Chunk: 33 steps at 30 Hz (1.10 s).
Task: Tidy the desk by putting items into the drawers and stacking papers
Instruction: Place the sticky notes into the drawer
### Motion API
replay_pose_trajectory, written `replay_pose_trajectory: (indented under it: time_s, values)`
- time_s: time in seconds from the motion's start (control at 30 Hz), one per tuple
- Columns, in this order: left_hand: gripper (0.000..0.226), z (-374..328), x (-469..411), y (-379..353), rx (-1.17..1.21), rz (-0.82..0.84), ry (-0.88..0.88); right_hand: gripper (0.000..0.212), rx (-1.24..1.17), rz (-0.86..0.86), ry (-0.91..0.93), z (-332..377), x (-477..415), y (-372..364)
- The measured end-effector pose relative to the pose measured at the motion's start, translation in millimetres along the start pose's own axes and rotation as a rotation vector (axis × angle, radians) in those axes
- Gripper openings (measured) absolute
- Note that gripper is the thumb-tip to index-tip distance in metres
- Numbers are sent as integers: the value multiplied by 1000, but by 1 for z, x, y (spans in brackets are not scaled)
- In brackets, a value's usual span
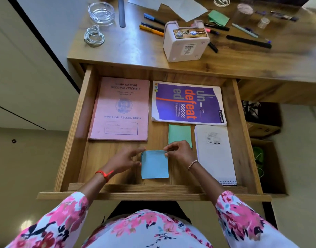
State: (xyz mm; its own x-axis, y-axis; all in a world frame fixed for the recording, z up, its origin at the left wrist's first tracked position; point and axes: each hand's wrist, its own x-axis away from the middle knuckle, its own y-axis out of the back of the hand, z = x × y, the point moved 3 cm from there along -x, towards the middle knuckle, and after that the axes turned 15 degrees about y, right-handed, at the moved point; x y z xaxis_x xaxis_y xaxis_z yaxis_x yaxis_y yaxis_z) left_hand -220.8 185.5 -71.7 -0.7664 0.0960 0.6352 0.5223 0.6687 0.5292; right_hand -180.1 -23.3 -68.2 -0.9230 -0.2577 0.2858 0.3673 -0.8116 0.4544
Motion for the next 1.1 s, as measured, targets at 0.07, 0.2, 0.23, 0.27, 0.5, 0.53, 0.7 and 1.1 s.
replay_pose_trajectory:
  time_s: [0.07, 0.2, 0.23, 0.27, 0.5, 0.53, 0.7, 1.1]
  values:
    - [62, 3, 2, -1, -36, 2, 1, 16, 16, -3, 9, 2, 2, -7]
    - [62, 8, 7, 4, -57, -5, 6, 17, 21, -2, 12, 7, 6, -24]
    - [62, 10, 8, 6, -66, -15, 5, 17, 22, 5, 17, 10, 5, -31]
    - [62, 12, 10, 9, -77, -27, 8, 17, 24, 11, 24, 13, 4, -37]
    - [67, 40, 28, 31, -216, -139, 81, 19, -4, 28, 85, 45, -14, -89]
    - [69, 44, 31, 33, -227, -149, 93, 20, -15, 22, 94, 49, -17, -96]
    - [85, 59, 47, 40, -329, -225, 129, 20, 0, 7, 145, 68, -31, -129]
    - [77, 79, 54, 35, -435, -239, 262, 18, 237, 103, 385, 84, -46, -159]
